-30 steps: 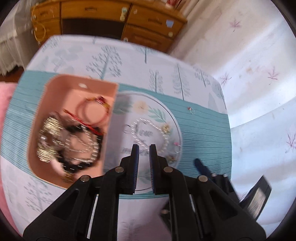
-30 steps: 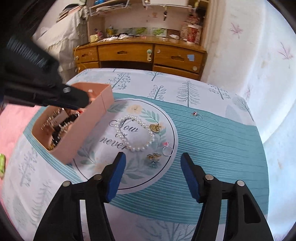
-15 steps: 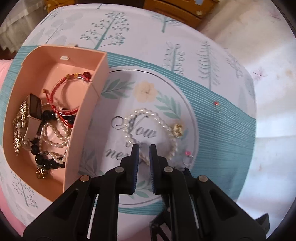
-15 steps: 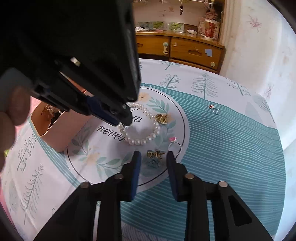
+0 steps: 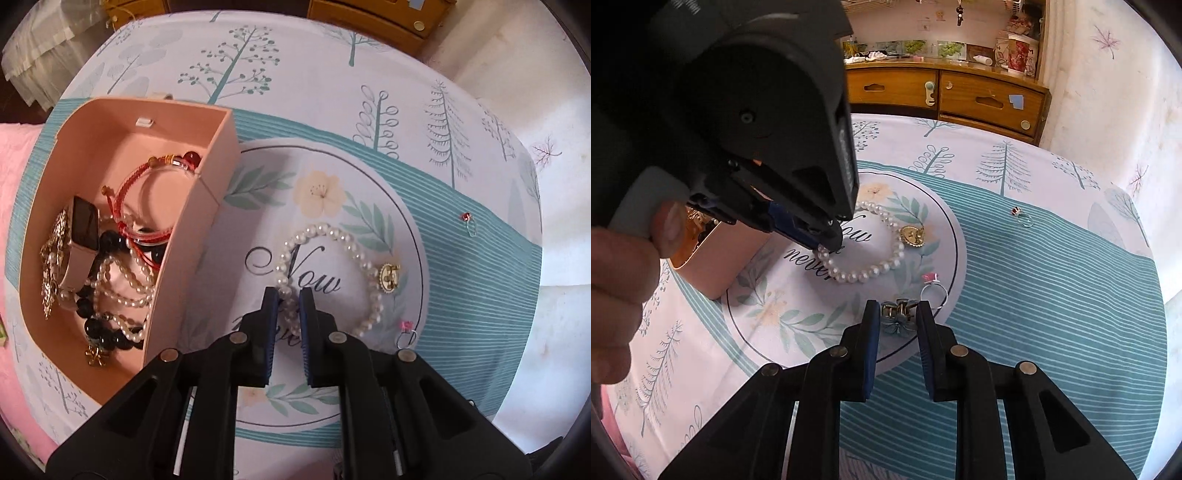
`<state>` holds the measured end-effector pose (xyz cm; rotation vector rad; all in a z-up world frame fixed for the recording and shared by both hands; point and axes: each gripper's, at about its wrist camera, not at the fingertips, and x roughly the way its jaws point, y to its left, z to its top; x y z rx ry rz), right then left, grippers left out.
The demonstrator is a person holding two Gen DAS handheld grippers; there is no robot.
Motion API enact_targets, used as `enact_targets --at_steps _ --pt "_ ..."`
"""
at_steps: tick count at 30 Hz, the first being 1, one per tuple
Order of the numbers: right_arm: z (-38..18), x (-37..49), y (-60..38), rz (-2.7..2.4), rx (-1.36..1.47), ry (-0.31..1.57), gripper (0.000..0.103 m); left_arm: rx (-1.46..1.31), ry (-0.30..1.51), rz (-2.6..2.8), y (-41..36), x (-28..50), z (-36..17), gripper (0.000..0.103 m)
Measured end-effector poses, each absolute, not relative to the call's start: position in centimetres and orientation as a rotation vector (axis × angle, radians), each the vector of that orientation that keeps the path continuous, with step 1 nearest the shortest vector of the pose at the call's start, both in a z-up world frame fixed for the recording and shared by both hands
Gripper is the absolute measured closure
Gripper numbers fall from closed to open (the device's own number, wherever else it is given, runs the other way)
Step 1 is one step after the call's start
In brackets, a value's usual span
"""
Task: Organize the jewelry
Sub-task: 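Lift the pearl bracelet into the box with left tool while right tool carries brooch there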
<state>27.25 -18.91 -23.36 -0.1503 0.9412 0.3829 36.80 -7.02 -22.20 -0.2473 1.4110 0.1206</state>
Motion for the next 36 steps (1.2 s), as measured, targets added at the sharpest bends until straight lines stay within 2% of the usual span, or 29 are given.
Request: enact_targets --at_steps 2,11,22,28,31,36 --pt "-23.3 27.3 -19.1 0.378 -0.148 0.941 0.083 -0.252 1.408 0.122 -6.9 36.7 -22.2 0.098" --pt "-21.8 27.4 -19.9 0.355 -0.091 0.922 0.083 -0.289 1.346 0.046 -5.3 36.0 -19.8 0.098" --pt "-15.5 28.4 -18.7 0.326 -0.092 0.757 0.083 -0.332 1.188 -0.06 -3.0 35.6 -11.8 0.098" --pt "-11.9 29.1 -16.4 0.333 -0.085 0.67 0.083 -0.411 1.085 -0.064 1.1 34.9 -6.7 0.098" --pt "-10.1 29.4 -14.8 0.345 -0.094 0.625 0.083 -0.414 1.042 -0.051 3.2 34.4 -5.2 0.098" --pt "-8.0 29.4 -11.6 0.379 -0.074 0.575 0.083 -0.417 1.032 -0.022 6.1 33.8 -5.5 0.098"
